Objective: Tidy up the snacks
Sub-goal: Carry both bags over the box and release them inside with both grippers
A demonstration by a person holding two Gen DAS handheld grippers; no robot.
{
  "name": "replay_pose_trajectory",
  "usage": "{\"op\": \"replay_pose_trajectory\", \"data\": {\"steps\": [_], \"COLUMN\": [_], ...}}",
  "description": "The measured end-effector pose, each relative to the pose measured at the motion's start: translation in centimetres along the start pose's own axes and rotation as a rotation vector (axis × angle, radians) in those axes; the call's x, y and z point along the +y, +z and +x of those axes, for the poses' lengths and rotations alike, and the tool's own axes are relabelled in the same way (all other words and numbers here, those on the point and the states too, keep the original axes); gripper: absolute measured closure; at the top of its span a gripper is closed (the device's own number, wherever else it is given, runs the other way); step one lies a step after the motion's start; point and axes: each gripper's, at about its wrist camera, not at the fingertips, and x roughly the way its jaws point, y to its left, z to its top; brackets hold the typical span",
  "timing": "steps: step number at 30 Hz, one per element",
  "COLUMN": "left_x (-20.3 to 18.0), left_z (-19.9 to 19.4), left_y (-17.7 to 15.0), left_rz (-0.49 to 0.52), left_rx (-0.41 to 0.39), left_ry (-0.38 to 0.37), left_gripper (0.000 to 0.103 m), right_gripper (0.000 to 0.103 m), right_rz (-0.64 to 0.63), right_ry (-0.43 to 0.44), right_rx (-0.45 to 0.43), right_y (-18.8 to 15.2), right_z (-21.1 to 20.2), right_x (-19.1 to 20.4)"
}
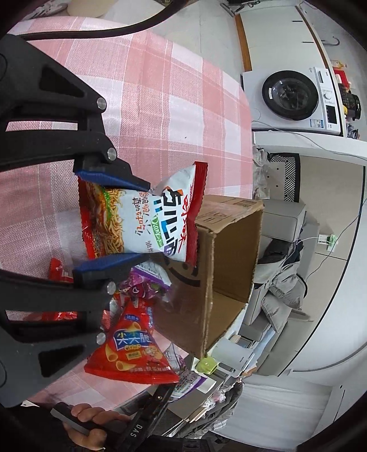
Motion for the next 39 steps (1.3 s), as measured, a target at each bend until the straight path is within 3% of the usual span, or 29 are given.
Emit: {"op": "replay_pose_trajectory", "data": {"steps": [16,25,39], "left_x": [-2.7,-5.2,-8.9], "left_z": [-5.6,-7.9,-7.9], "left_y": [1.8,3.9,7.8], "left_rz": [0.029,0.055,0.112], "left_rx": [-0.112,-0.173,-0.196], "left_ry": [-0.004,-0.003,0.003], "left_gripper": [0.064,0.064,0.064], "right_gripper": [0.055,0.055,0.055], "right_rz": [-0.041,-0.075,-0.120], "right_ry": [0.011,0.036,0.071], "right_rx": [-0.057,-0.096,-0.106], "right_y": [0.8,2.9,6.2], "right_z": [-2.4,-3.6,-2.5], "right_x": [1.4,2.6,4.5]}}
